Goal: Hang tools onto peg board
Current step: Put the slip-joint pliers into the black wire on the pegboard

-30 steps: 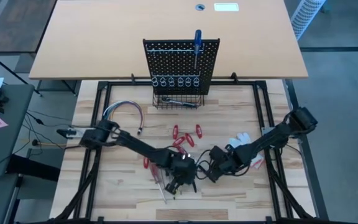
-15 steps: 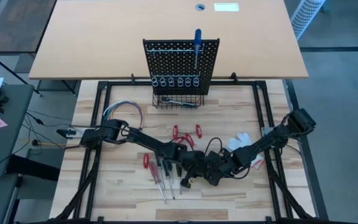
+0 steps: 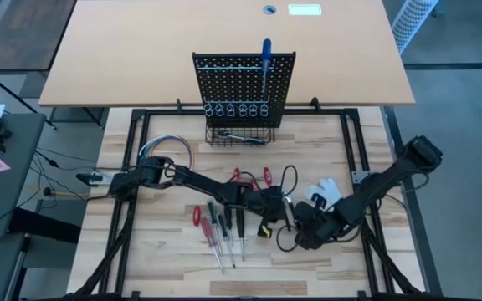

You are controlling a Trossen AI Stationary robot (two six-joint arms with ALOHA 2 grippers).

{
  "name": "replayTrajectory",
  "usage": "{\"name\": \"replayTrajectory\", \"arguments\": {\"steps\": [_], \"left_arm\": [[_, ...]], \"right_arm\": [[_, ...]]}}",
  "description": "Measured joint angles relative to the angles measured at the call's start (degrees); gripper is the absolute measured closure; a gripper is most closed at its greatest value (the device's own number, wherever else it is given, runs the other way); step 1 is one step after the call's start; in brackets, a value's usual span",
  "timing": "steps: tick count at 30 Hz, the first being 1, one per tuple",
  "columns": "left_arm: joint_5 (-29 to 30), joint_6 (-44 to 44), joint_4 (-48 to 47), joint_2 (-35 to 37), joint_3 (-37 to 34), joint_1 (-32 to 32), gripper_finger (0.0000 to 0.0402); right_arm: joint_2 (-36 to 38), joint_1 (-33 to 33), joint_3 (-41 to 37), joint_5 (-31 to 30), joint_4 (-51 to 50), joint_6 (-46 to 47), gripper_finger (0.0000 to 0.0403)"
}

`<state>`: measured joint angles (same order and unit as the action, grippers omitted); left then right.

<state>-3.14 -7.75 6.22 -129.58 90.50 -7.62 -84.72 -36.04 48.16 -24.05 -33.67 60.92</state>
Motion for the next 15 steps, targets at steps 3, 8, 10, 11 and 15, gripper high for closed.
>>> {"name": "replayTrajectory", "arguments": {"steps": [3, 8, 10, 11, 15], "left_arm": [[1.67, -0.78, -2.32, 0.65, 0.00, -0.20, 0.0401], [11.69, -3.50, -14.23, 6.68, 0.09, -1.79, 0.0401], [15.09, -3.48, -19.75, 8.22, 0.15, -2.49, 0.0401], [16.71, -3.10, -22.86, 8.72, 0.00, -2.93, 0.0401], [23.80, -0.90, -26.54, 11.75, -5.50, -5.00, 0.0401]], "right_arm": [[-2.64, -1.18, -0.02, -0.11, 1.29, 2.74, 0.0275], [-5.95, -0.06, -0.02, 1.19, 4.56, -0.95, 0.0168], [-6.21, 2.27, -0.02, 3.04, 4.07, -3.61, 0.0131], [-5.98, 3.91, -0.02, 4.59, 3.54, -3.79, 0.0117], [-4.47, 10.82, -0.02, 12.05, 2.57, -1.26, 0.0086]]}}
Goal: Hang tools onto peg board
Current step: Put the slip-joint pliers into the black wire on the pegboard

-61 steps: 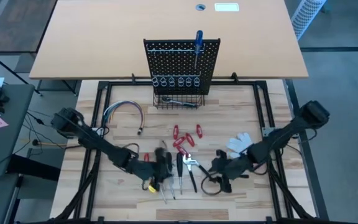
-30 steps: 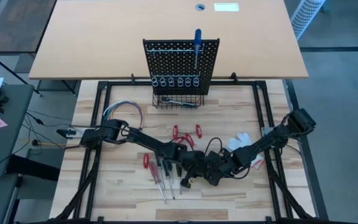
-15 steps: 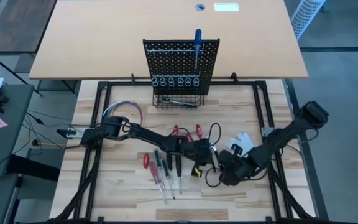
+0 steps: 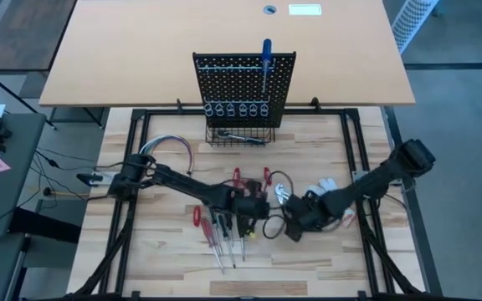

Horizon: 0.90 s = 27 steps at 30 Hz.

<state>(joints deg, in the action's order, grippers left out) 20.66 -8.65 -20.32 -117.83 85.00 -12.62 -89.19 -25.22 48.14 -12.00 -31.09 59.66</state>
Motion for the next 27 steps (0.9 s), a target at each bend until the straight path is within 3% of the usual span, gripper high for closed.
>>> {"name": "replayTrajectory", "arguments": {"steps": [4, 13, 18, 24, 27], "left_arm": [[3.18, 5.03, 3.92, 4.14, -10.26, -1.05, 0.0401], [3.37, 10.99, 21.00, 13.85, -29.69, -2.75, 0.0401], [3.39, 11.06, 21.34, 15.66, -31.49, -3.08, 0.0401], [3.37, 10.69, 21.39, 15.68, -31.54, -3.55, 0.0401], [3.38, 10.62, 21.48, 15.68, -31.54, -3.55, 0.0401]], "right_arm": [[-0.74, 2.67, 0.00, 1.53, -0.22, 4.99, 0.0081], [-1.29, 5.04, 3.93, 4.17, -6.54, 14.50, 0.0081], [-5.42, 4.32, 8.08, 3.99, -7.26, 16.87, 0.0081], [-13.75, 3.79, 17.00, 3.97, -23.19, 17.11, 0.0081], [-16.48, 2.90, 20.39, 2.92, -25.27, 17.19, 0.0081]]}}
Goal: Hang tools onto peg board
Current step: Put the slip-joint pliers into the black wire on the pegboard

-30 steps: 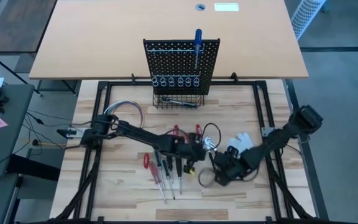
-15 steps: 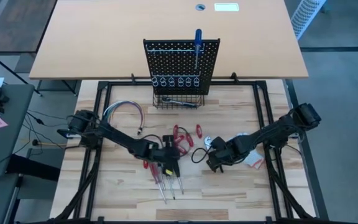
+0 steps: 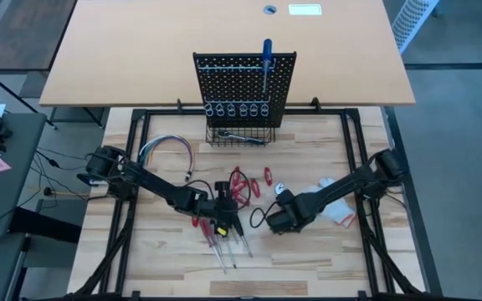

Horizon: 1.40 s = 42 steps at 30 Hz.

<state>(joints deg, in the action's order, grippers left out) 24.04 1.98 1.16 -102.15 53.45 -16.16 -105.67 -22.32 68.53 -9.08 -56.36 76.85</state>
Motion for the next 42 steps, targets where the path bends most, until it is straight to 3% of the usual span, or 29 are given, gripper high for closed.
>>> {"name": "replayTrajectory", "arguments": {"steps": [7, 12, 24, 27, 35, 42], "left_arm": [[-0.01, 0.07, 0.06, 0.00, 0.00, 0.00, 0.0401], [-0.01, 0.29, -0.14, 0.00, 0.00, 0.00, 0.0401], [0.41, 1.05, -0.52, 0.05, 0.00, -0.27, 0.0401], [3.40, 1.35, -2.43, 1.37, 0.00, -0.86, 0.0401], [19.43, 9.05, -15.59, 9.57, 0.00, -5.85, 0.0401], [24.22, 16.94, -19.84, 13.64, -2.45, -9.69, 0.0401]], "right_arm": [[-4.15, -0.13, 0.75, 0.49, 0.43, -0.37, 0.0081], [-4.96, 0.14, 0.37, 1.62, 0.90, -6.46, 0.0093], [2.16, 0.77, -12.73, 4.66, 14.62, -12.15, 0.0222], [4.23, 0.49, -13.29, 2.30, 14.20, -14.47, 0.0222], [10.75, 1.17, -12.37, -7.45, 8.29, -19.54, 0.0237], [10.75, 3.54, -4.91, -14.24, 1.34, -28.78, 0.0290]]}}
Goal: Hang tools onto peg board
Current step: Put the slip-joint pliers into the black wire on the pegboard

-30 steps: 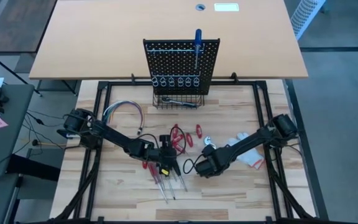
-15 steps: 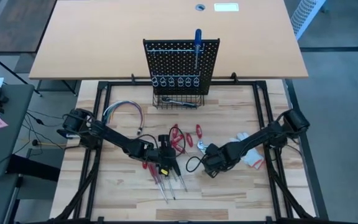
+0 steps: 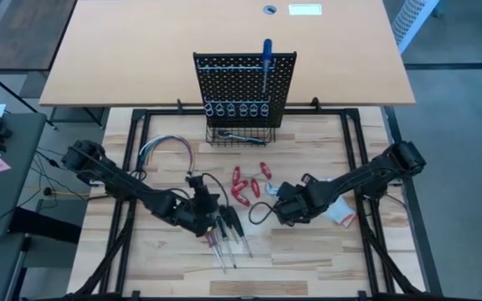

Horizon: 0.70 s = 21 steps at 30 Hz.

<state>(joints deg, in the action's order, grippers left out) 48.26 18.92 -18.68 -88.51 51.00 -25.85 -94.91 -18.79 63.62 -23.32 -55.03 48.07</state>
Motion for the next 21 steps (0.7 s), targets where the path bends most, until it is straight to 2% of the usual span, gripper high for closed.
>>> {"name": "replayTrajectory", "arguments": {"steps": [5, 10, 14, 18, 21], "left_arm": [[1.07, 3.88, -0.29, 0.44, -2.35, -1.27, 0.0401], [1.07, 5.26, -0.23, 0.44, -3.69, -1.41, 0.0401], [1.06, 5.57, -0.07, 0.44, -3.69, -1.49, 0.0401], [1.07, 5.54, 0.00, 0.44, -3.71, -1.50, 0.0401], [1.07, 5.43, 0.09, 0.44, -3.71, -1.52, 0.0401]], "right_arm": [[-0.03, 1.63, 1.53, -0.58, -0.43, -4.82, 0.0337], [0.00, -0.64, 1.53, -0.25, -0.44, -5.59, 0.0337], [0.00, -0.84, 1.44, 2.36, -0.02, -4.23, 0.0285], [0.02, 1.02, -0.53, 3.76, 5.15, -6.94, 0.0195], [0.04, 3.27, -4.15, 9.31, 8.54, -7.90, 0.0126]]}}
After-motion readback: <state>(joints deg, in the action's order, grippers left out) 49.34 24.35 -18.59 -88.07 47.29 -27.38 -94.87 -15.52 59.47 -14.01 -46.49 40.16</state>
